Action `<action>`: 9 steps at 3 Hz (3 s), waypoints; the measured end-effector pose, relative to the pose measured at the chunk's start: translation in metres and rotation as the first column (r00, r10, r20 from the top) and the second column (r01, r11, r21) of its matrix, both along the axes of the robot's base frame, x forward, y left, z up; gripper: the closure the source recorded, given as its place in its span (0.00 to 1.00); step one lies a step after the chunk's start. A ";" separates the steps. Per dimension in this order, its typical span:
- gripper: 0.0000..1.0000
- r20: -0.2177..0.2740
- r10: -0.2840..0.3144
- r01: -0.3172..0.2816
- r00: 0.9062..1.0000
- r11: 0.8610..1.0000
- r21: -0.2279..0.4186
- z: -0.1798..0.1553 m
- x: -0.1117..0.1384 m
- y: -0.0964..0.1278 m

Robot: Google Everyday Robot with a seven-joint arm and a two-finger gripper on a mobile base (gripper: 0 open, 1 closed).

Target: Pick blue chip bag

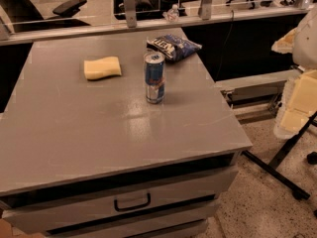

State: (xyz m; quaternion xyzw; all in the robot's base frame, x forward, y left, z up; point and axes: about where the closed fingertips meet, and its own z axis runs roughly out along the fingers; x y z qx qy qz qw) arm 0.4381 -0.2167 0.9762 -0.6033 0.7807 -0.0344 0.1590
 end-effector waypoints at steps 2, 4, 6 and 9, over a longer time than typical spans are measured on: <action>0.00 0.028 0.019 -0.019 0.999 1.000 0.005 0.001 0.006 0.007; 0.00 0.249 0.052 -0.105 0.967 0.974 0.202 0.013 0.091 0.044; 0.00 0.367 0.031 -0.144 0.930 0.948 0.283 0.024 0.137 0.055; 0.00 0.450 -0.021 -0.181 0.893 0.898 0.401 -0.021 0.206 0.072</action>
Offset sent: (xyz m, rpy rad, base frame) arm 0.0180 0.0223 -0.0026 0.0156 -0.0676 0.0634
